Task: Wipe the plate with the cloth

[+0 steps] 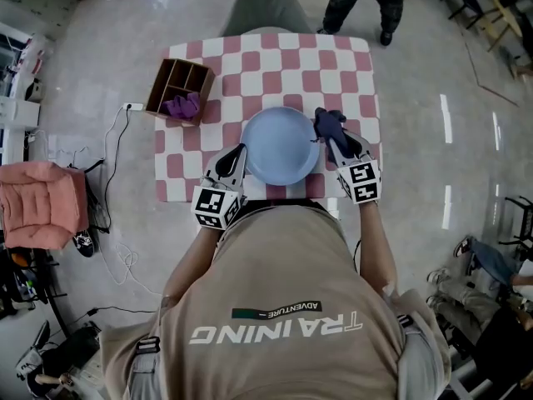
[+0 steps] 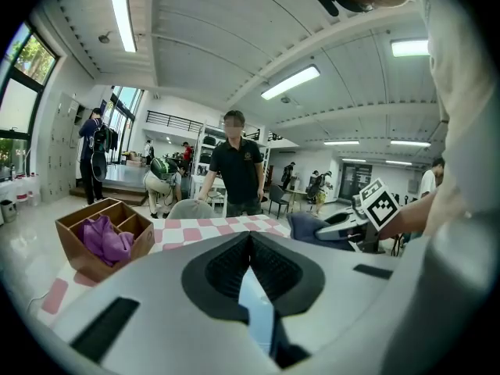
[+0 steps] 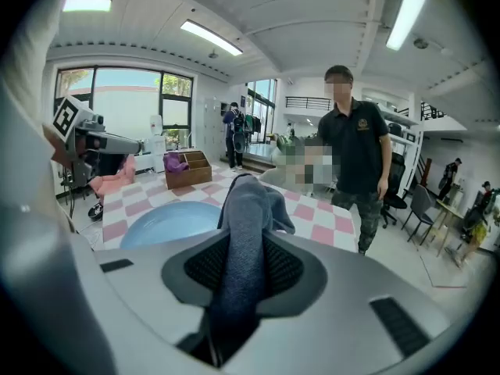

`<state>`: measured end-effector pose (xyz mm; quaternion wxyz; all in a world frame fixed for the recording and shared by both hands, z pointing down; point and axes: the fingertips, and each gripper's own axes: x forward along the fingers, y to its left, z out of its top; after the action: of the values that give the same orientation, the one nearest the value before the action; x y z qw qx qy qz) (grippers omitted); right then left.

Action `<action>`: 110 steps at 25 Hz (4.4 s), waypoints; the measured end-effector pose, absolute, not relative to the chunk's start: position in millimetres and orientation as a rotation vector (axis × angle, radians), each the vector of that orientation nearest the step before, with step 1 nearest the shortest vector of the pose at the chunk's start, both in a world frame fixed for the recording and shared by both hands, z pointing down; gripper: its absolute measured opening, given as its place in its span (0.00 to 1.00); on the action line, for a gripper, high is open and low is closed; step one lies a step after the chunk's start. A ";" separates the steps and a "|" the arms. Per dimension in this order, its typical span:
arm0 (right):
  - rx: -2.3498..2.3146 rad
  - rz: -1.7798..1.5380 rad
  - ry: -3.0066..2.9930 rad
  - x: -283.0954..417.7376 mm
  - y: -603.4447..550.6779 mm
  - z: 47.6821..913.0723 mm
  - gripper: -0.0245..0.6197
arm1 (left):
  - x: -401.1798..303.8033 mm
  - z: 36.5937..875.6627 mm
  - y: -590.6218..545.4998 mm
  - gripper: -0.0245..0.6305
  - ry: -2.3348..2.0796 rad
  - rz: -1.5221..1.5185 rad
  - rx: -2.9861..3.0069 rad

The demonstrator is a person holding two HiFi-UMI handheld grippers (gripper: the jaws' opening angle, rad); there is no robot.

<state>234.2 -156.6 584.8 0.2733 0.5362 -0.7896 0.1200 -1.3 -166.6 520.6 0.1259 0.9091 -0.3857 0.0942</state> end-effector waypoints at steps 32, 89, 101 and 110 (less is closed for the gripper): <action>1.080 0.534 -2.003 164.5 -132.3 683.1 0.22 | -57.4 522.3 -157.2 0.06 -1.221 0.210 2.592; 0.910 0.591 -1.914 148.6 -215.1 705.3 0.22 | -53.6 517.6 -200.1 0.06 -1.212 0.257 2.599; 0.822 0.730 -1.933 135.7 -145.7 705.2 0.22 | -15.1 523.0 -176.8 0.06 -1.160 0.272 2.616; 0.758 0.670 -2.043 110.0 -145.3 686.8 0.22 | -25.0 523.1 -169.1 0.06 -1.202 0.263 2.597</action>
<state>110.0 -145.3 686.8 0.4175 0.3022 -0.8143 0.2671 -25.0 -169.1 523.1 0.1334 0.8956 -0.4145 0.0908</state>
